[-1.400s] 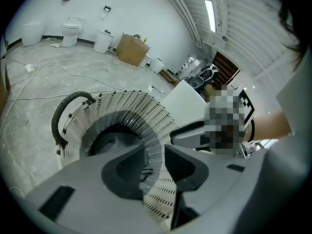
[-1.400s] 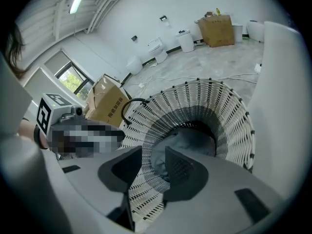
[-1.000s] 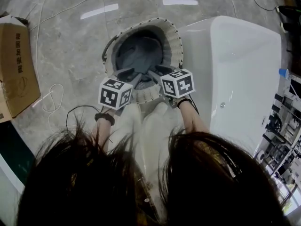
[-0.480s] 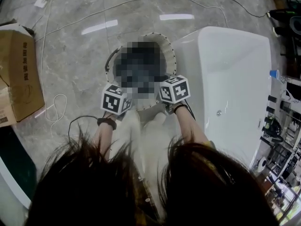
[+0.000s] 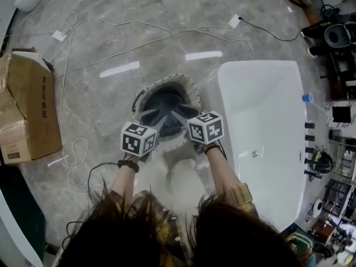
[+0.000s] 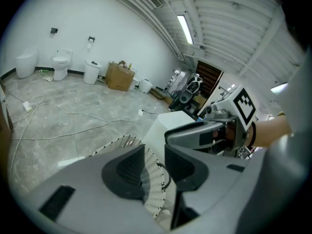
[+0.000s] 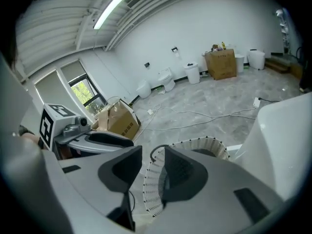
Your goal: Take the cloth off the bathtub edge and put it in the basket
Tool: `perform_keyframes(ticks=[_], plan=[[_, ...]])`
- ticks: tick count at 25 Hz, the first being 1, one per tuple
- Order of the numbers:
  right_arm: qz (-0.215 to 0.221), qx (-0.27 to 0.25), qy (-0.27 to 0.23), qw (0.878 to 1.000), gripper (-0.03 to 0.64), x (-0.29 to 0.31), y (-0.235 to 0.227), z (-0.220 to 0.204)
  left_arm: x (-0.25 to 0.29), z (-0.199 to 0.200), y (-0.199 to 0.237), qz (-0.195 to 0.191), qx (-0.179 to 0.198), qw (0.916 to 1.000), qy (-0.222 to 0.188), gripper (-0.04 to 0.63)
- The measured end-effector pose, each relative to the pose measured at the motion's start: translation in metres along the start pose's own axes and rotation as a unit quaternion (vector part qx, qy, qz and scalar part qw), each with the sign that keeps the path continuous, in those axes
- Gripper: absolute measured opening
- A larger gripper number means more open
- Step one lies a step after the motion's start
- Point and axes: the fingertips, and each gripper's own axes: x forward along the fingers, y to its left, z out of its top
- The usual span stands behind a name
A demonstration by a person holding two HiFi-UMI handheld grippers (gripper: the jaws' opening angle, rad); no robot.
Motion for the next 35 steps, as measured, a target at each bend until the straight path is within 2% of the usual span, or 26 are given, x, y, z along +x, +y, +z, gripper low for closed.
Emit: perform_keyframes(ticks=[3, 5, 9, 14, 18, 22, 26, 35], plan=[[0.000, -0.002, -0.029, 1.000, 0.154, -0.033, 0.021, 0.026, -0.027, 0.029, -0.022, -0.011, 0.005, 0.9996, -0.027, 0.129], [-0.008, -0.007, -0.052, 0.999, 0.136, -0.060, 0.037, 0.046, -0.051, 0.057, -0.039, -0.022, 0.005, 0.9978, -0.062, 0.118], [-0.007, -0.002, -0.133, 0.991, 0.103, -0.116, 0.070, 0.097, -0.104, 0.118, -0.077, -0.044, 0.040, 0.9884, -0.140, 0.109], [0.007, -0.043, -0.217, 0.975, 0.084, -0.187, 0.123, 0.151, -0.170, 0.184, -0.132, -0.070, 0.083, 0.9664, -0.233, 0.067], [-0.002, -0.106, -0.294, 0.950, 0.048, -0.246, 0.165, 0.189, -0.218, 0.224, -0.176, -0.089, 0.134, 0.9460, -0.281, 0.060], [-0.017, -0.161, -0.341, 0.926, 0.038, -0.290, 0.198, 0.202, -0.265, 0.239, -0.206, -0.086, 0.175, 0.9237, -0.330, 0.044], [-0.019, -0.208, -0.367, 0.907, 0.018, -0.317, 0.228, 0.204, -0.295, 0.240, -0.230, -0.091, 0.197, 0.9108, -0.351, 0.035], [0.000, -0.244, -0.372, 0.896, 0.017, -0.342, 0.260, 0.183, -0.316, 0.226, -0.273, -0.100, 0.238, 0.8933, -0.368, 0.025]])
